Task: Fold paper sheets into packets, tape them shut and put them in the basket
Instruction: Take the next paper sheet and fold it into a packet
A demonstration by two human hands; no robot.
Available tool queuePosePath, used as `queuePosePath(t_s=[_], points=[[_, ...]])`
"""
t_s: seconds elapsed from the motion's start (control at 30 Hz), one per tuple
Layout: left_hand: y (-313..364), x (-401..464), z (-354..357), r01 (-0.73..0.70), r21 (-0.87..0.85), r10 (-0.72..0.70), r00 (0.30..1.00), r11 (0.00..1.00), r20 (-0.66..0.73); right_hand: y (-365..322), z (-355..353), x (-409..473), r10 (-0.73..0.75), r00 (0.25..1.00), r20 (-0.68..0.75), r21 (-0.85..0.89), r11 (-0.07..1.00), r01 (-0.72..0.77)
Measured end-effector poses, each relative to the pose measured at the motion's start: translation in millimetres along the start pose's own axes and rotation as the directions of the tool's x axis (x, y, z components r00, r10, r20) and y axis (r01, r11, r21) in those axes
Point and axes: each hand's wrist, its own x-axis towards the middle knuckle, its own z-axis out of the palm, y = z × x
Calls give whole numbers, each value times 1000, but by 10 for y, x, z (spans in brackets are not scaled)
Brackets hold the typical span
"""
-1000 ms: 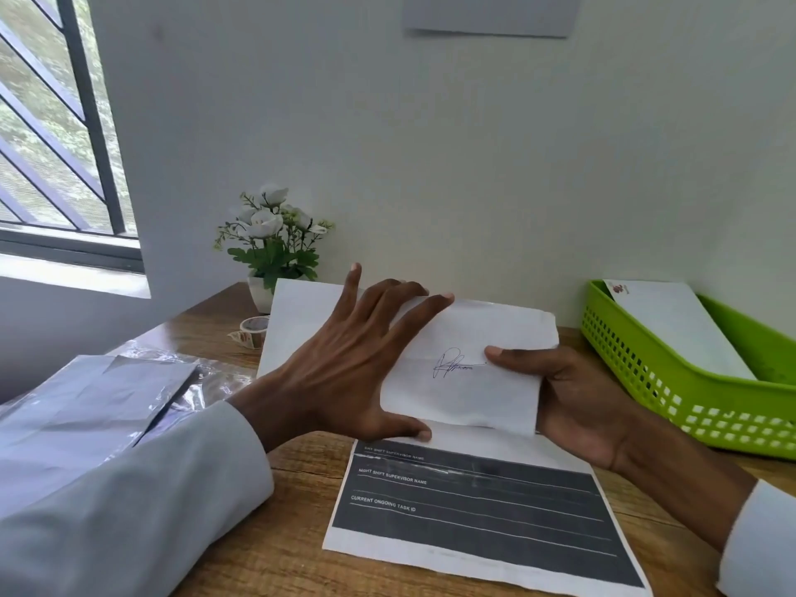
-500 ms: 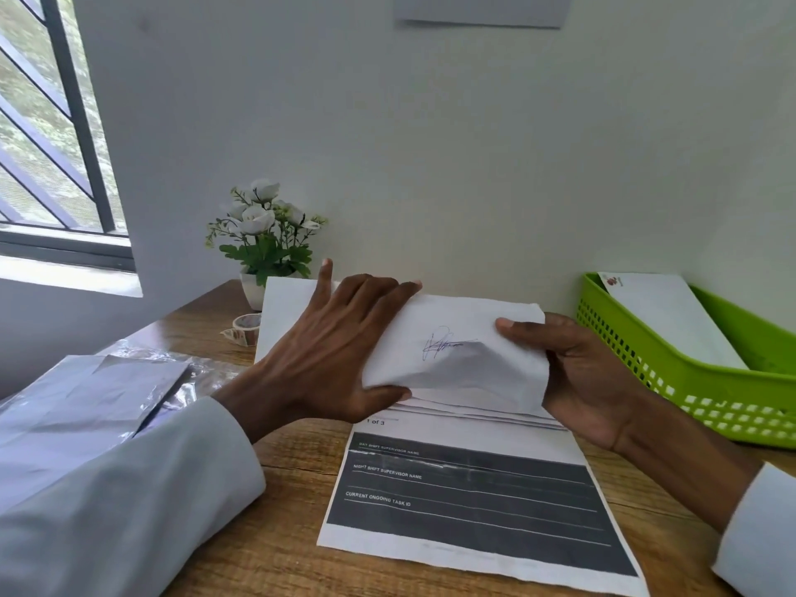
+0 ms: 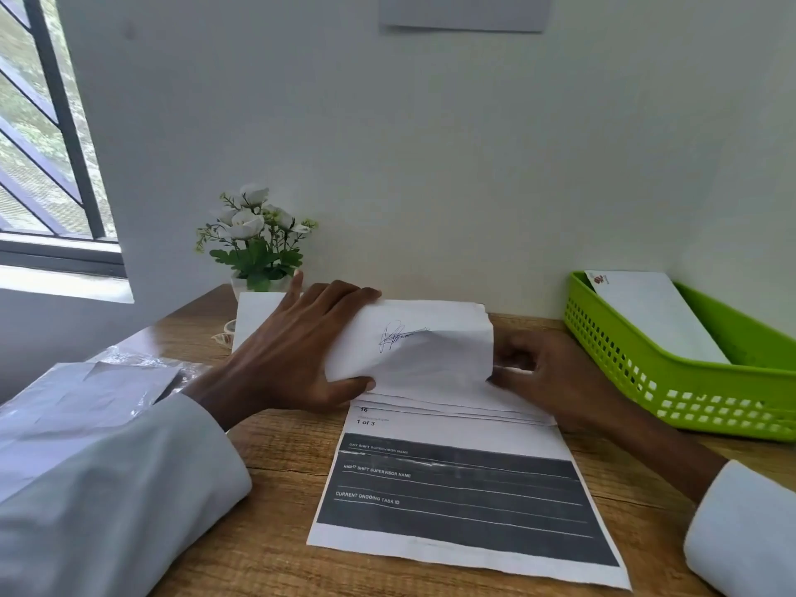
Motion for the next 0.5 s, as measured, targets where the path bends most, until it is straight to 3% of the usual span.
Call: queuePosePath(t_s=[0.07,0.5], points=[[-19,-10,4,-2,-16,3,1000,1000,16,-19,48,-36,5,989,150,-220,975,28],[-46,-17,-16,-20,-93,20,1000,995,-4,-111,-42,115,129,919,372,-311,950,-7]])
